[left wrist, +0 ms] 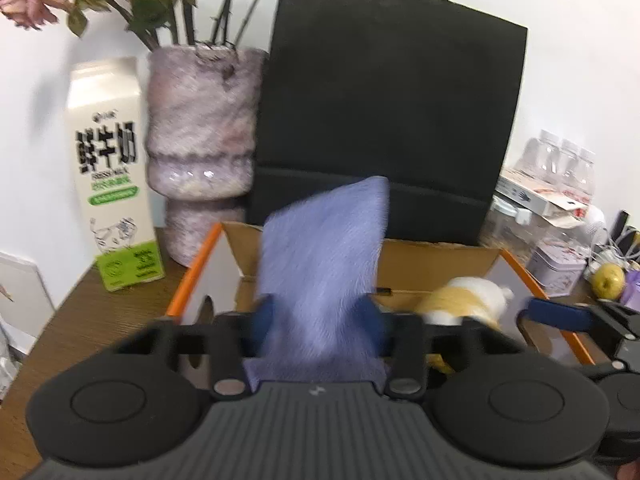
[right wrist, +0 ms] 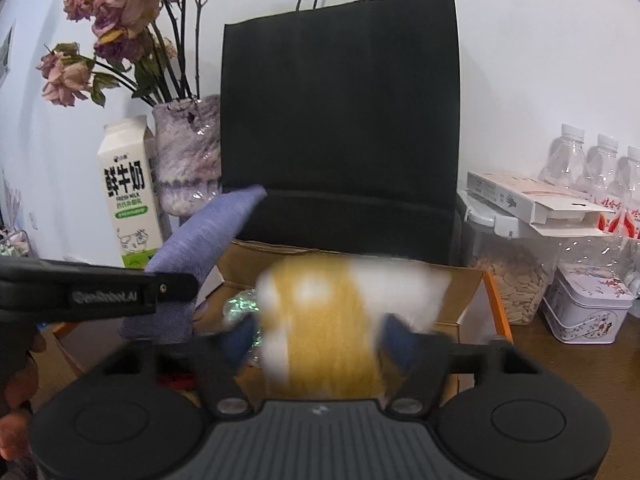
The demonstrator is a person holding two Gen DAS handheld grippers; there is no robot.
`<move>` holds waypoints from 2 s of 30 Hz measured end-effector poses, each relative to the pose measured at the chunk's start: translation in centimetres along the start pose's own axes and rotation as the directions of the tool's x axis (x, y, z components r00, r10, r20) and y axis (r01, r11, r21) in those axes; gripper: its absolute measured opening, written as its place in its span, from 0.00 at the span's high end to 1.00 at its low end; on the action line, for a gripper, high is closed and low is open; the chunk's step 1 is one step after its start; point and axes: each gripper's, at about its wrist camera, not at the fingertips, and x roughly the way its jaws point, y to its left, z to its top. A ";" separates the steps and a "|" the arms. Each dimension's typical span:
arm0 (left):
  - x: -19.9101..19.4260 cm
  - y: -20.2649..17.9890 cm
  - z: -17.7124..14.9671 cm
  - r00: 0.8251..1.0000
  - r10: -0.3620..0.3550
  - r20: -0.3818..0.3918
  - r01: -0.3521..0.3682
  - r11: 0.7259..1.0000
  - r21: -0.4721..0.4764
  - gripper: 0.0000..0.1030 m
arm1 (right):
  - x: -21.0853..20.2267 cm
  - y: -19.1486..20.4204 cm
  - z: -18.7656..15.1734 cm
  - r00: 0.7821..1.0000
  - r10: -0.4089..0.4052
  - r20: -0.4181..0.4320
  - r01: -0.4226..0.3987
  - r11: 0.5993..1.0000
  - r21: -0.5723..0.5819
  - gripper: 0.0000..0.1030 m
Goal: Organize objects
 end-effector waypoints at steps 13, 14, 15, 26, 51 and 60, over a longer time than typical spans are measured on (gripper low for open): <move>-0.7 -0.2 0.0 0.999 0.029 0.033 -0.029 1.000 0.011 0.00 | 0.3 -0.1 -0.5 0.999 -0.041 -0.014 0.041 0.999 0.005 0.00; -0.7 -0.3 0.0 0.999 0.032 0.034 -0.032 0.999 0.009 0.00 | 0.3 -0.1 -0.5 0.999 -0.042 -0.015 0.042 0.999 0.004 0.00; -0.8 -0.2 0.0 0.999 0.032 0.037 -0.032 0.999 0.006 0.00 | 0.3 0.0 -0.5 0.999 -0.041 -0.017 0.041 0.999 0.003 0.00; -2.1 0.1 0.0 0.998 0.027 0.061 -0.026 0.999 -0.021 0.00 | -1.3 0.1 -0.4 0.999 -0.032 -0.002 0.032 0.999 0.006 0.00; -9.7 0.9 -3.7 0.994 0.001 0.107 -0.001 1.000 -0.002 0.00 | -8.4 1.5 -3.1 1.000 -0.001 0.014 0.002 0.999 -0.051 0.00; -13.1 1.3 -5.9 0.995 -0.010 0.104 0.010 1.000 -0.003 0.00 | -11.3 1.7 -5.3 1.000 0.001 -0.006 -0.002 0.999 -0.046 0.00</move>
